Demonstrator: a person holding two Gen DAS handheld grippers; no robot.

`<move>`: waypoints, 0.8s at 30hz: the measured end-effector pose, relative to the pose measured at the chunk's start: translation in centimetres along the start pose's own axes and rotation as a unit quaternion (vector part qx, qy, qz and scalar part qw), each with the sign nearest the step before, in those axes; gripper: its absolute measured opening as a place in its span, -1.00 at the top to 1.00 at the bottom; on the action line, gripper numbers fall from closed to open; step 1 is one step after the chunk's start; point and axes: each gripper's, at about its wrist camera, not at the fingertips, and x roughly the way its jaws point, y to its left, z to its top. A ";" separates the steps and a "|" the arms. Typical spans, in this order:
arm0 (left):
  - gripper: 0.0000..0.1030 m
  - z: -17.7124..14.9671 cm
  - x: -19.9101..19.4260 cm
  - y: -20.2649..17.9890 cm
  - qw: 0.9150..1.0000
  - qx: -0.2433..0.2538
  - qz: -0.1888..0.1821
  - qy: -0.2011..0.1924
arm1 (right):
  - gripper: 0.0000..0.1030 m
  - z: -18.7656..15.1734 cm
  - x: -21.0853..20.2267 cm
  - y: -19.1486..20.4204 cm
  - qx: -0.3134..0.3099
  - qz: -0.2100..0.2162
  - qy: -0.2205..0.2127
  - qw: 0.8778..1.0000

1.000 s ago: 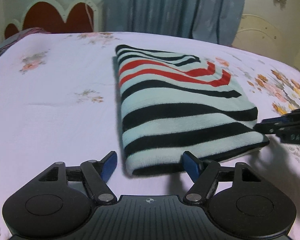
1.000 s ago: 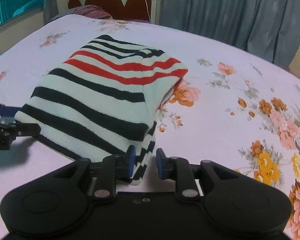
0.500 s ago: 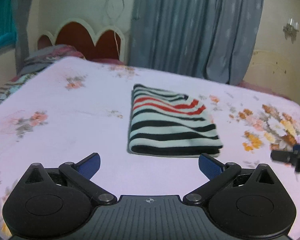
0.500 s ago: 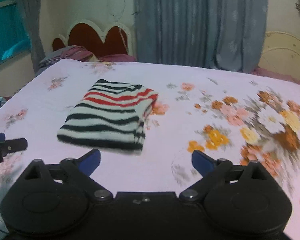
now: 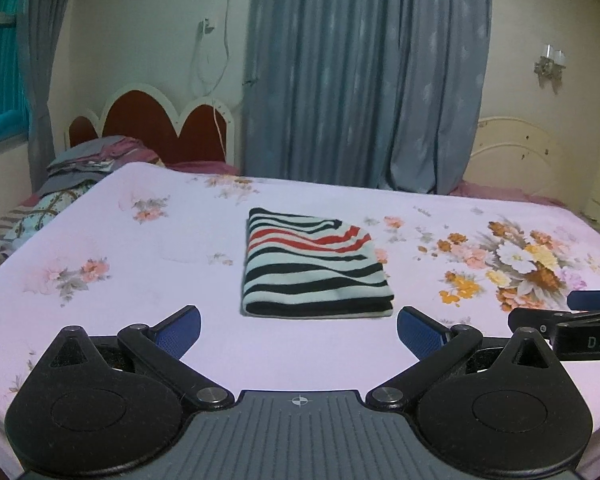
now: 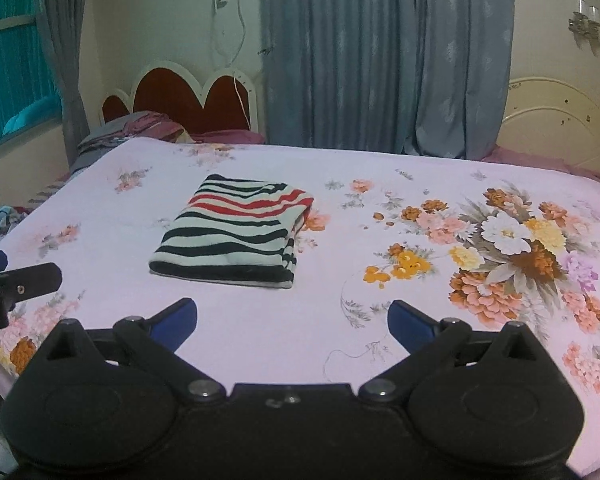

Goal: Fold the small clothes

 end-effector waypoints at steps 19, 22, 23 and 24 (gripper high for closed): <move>-1.00 0.4 -1.3 -0.7 1.000 0.007 -0.012 -0.008 | -0.98 0.0 -1.9 -0.4 0.005 -0.010 -0.017 1.000; -1.00 0.4 -1.2 -0.7 1.000 0.009 -0.010 -0.007 | -0.98 0.0 -1.9 -0.5 0.006 -0.011 -0.011 1.000; -1.00 0.4 -1.2 -0.7 1.000 0.009 -0.010 -0.007 | -0.98 0.0 -1.9 -0.5 0.005 -0.009 -0.011 1.000; -1.00 0.4 -1.1 -0.7 1.000 0.008 -0.011 -0.005 | -0.98 0.0 -2.0 -0.4 0.004 -0.010 -0.011 1.000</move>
